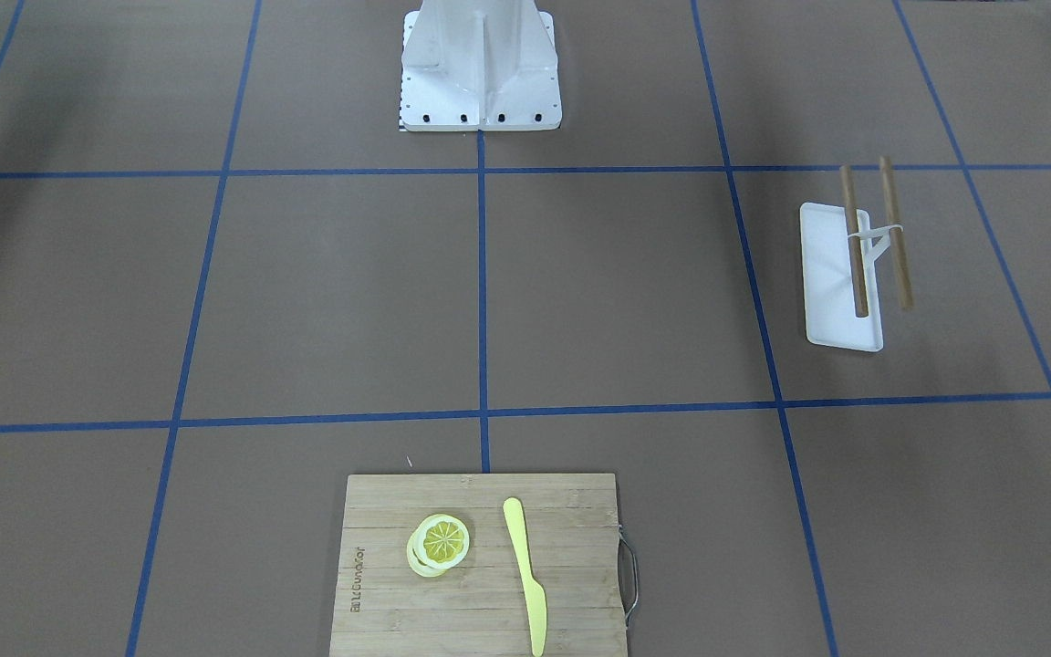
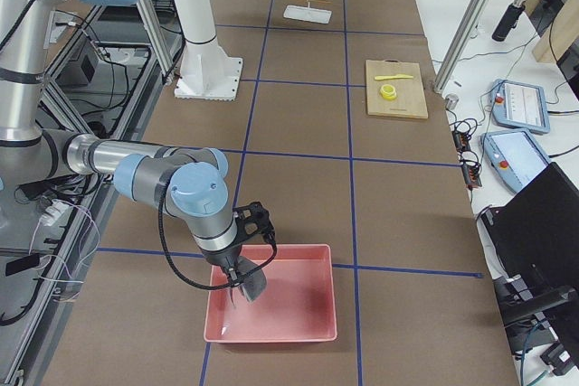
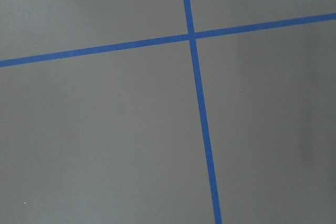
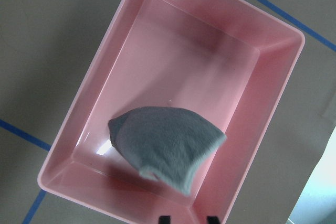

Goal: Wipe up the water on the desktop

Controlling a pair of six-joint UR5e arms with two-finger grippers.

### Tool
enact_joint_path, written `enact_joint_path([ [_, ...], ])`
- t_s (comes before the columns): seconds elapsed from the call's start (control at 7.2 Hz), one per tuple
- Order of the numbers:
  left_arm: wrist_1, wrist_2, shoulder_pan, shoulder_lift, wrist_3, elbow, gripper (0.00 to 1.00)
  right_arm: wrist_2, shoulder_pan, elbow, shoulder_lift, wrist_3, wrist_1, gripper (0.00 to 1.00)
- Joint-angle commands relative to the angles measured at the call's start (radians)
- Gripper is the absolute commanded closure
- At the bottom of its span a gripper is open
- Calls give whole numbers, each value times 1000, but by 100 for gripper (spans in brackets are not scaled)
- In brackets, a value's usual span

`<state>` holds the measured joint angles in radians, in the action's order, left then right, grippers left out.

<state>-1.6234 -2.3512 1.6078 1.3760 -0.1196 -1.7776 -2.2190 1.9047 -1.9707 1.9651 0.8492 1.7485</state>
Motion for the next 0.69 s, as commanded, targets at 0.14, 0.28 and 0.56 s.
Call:
enact_joint_path([
  [0.14,0,0,0,0,0,0,1,-101,-25,-5,-21,-398,-4,1],
  [0.28,0,0,0,0,0,0,1,-111,-83,-8,-67,-538,-6,2],
  [0.56,-1,0,0,-2,0,0,1,-123,-224,-7,-126,-806,-97,2],
])
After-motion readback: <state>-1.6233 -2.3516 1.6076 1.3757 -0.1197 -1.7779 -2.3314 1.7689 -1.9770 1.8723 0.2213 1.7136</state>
